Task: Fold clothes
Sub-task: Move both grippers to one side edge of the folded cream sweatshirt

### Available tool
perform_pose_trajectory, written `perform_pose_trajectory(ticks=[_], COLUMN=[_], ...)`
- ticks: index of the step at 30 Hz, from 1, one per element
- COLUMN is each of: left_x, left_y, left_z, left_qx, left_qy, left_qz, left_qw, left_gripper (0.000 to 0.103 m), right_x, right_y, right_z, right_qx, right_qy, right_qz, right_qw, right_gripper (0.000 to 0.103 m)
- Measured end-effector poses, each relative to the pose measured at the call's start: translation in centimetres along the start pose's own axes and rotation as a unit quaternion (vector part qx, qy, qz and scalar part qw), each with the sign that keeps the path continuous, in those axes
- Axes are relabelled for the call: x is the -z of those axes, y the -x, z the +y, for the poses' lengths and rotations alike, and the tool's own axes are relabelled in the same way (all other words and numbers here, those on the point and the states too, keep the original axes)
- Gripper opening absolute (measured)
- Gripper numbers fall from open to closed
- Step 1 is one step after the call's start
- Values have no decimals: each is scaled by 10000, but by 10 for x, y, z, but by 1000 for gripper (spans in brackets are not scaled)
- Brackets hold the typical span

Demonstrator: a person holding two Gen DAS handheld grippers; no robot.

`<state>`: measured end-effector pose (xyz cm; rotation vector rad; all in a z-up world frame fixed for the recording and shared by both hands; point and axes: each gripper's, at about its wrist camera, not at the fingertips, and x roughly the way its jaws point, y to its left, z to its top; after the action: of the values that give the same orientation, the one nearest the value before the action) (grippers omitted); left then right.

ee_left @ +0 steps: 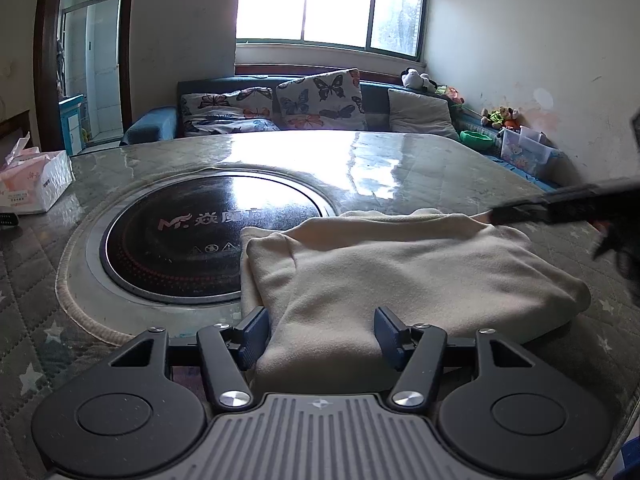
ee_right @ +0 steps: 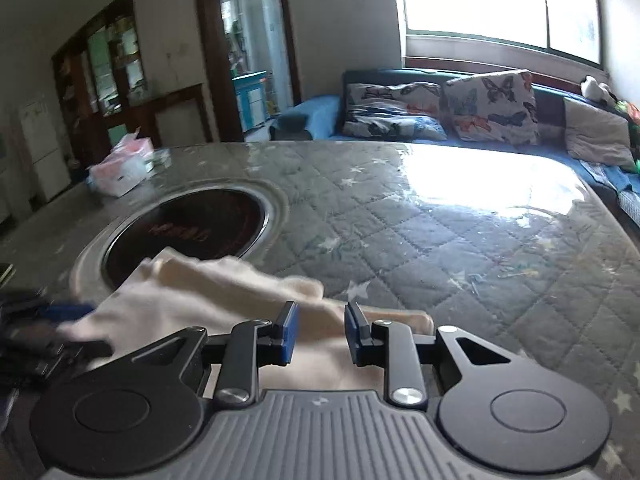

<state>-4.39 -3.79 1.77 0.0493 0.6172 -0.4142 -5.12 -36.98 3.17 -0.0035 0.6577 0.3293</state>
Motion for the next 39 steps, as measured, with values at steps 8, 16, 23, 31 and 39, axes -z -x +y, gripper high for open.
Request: perform_pose_trajectory(ticks=[8,16,23,31,39], left_x=[1,-10,-6,1,3], left_y=[0,11,0,5,18], left_z=[-1,0,1,5,12], left_qx=[-59,-282,-438,-492,-550], left_qy=[-10,35,106,106,247], left_qz=[3,-151,15,-9,-51], left_qw=[10000,9995,9990,9987,9982], left_gripper=[64,65,65,65,65], right_x=[29,29,46,41,41], right_y=[15,33,31,36,32], right_z=[13,23,47,60,66], right_qx=[-21,-116,-196,-334,-374], right_qy=[304,443,1097,1351,1419], right_qz=[236,8,179,88,168], right_qw=[9993,9989,9936,9902,9890], right_gripper=[26,27,28,33,36])
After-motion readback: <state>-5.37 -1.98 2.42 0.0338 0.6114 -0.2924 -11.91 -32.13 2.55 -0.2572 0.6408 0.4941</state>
